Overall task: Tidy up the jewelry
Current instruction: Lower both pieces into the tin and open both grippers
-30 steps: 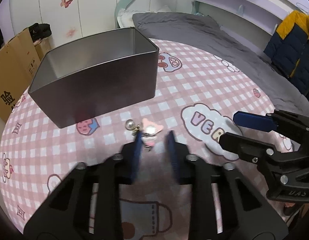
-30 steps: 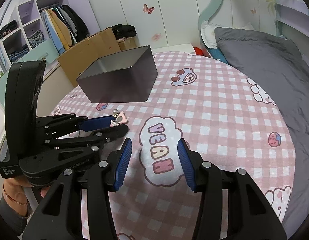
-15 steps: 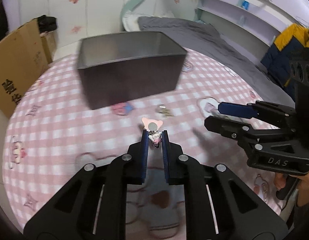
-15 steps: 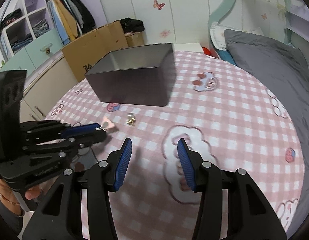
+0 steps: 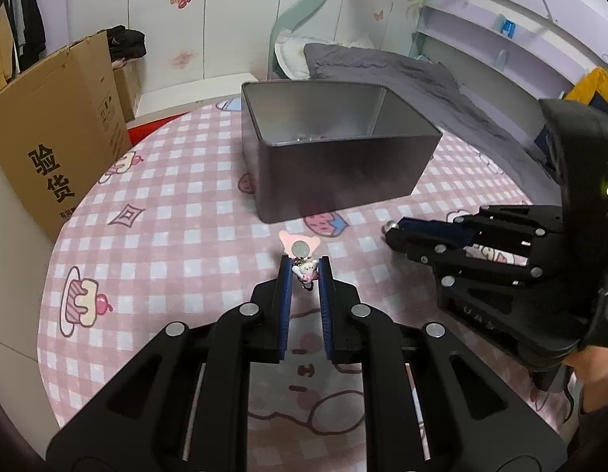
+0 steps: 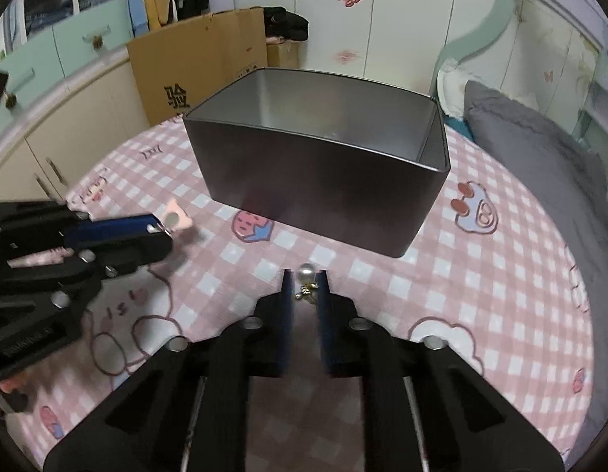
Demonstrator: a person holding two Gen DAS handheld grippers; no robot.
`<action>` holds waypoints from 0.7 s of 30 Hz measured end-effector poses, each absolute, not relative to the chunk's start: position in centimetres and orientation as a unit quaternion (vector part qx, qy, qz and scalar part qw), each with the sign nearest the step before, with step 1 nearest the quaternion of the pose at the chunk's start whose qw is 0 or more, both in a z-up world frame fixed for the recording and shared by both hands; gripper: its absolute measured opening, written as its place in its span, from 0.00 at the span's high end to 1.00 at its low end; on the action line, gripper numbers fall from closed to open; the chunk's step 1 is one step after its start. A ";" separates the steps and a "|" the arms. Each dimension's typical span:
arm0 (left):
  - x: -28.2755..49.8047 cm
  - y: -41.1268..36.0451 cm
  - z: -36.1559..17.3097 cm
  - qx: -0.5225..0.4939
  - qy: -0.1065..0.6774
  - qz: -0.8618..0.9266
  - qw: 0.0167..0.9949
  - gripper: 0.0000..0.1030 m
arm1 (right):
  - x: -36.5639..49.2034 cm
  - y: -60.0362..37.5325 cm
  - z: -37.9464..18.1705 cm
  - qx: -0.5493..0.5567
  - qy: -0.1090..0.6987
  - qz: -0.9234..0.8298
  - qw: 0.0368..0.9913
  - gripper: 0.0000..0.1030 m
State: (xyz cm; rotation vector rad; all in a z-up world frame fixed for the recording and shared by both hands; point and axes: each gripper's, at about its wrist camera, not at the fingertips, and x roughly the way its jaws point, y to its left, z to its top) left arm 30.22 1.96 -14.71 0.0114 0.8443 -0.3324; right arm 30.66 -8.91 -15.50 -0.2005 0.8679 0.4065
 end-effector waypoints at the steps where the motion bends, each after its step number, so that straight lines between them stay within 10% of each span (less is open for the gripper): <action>1: 30.2 2.1 -14.5 0.002 0.405 -0.164 0.899 0.87 | 30.6 -8.9 -15.6 -0.099 0.417 0.194 0.883 0.91; 21: 35.5 1.0 -8.6 -0.040 0.370 -0.207 0.905 0.87 | 33.9 -12.8 -7.3 0.049 0.354 0.222 0.907 0.91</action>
